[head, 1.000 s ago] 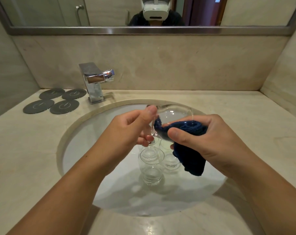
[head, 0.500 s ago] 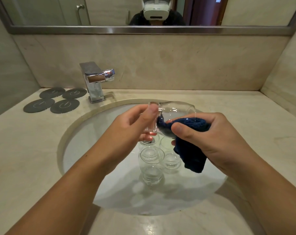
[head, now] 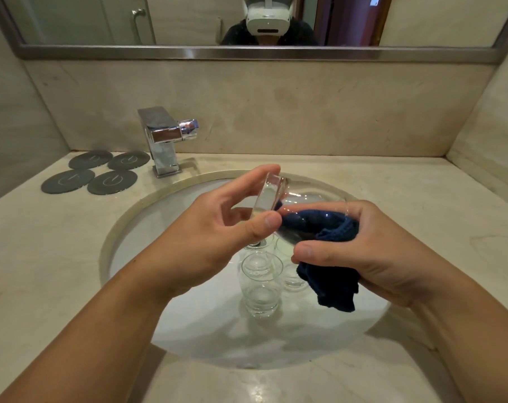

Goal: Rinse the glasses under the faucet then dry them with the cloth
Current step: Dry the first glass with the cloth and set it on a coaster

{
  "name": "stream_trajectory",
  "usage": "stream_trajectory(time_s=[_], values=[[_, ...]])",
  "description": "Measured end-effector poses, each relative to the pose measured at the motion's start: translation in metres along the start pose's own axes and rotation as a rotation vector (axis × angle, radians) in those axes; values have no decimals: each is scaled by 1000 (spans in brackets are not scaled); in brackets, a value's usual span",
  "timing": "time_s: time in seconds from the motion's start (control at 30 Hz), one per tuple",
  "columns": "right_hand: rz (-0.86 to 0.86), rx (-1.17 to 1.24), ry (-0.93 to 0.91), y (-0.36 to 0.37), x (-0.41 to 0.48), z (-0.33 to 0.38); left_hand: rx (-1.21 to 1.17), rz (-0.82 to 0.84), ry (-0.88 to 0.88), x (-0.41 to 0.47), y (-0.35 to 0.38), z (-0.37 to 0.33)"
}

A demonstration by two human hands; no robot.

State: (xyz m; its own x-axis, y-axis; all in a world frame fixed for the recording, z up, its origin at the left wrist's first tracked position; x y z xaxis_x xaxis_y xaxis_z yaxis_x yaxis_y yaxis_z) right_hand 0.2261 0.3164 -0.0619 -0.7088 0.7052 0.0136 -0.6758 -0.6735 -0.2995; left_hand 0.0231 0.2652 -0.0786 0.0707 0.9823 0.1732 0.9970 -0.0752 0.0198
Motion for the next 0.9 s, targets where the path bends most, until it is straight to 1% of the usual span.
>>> stream_trajectory(time_s=[0.07,0.17,0.3,0.4,0.47,0.53,0.6,0.7,0.77,0.83,0.9], values=[[6,1,11,0,0,-1,16,30,0,0,-1,0],[-65,21,35,0,2,-4,41,15,6,1,-2,0],[-140,37,39,1,2,-2,-61,-136,-33,4,0,5],[-133,-14,25,1,2,-3,-19,-181,-42,7,1,8],[-117,-38,22,1,3,-4,-25,-162,-19,7,1,6],[-92,-20,22,1,3,-5,-26,-91,-4,6,3,5],[-72,20,34,0,2,-5,11,-10,-3,5,2,5],[-34,34,61,-1,1,-5,81,49,-31,2,0,4],[-32,27,79,0,1,-4,85,43,-40,2,-2,4],[-66,25,85,0,2,-5,61,-2,-41,2,-2,6],[-113,4,73,0,3,-6,-4,-57,-83,4,-1,10]])
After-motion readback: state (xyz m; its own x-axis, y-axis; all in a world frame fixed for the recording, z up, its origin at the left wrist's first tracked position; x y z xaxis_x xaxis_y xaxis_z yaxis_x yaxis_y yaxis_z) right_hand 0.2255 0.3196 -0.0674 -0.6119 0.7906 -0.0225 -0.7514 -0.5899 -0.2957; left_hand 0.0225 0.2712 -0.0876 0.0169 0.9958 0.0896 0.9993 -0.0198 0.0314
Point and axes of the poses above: each hand's wrist, its own x-axis towards the middle knuckle, its own y-axis out of the palm, z = x × y, the point moved 3 cm from there along x, towards the middle knuckle, and after that the axes turned 15 degrees about -x, right-handed, at the moved point
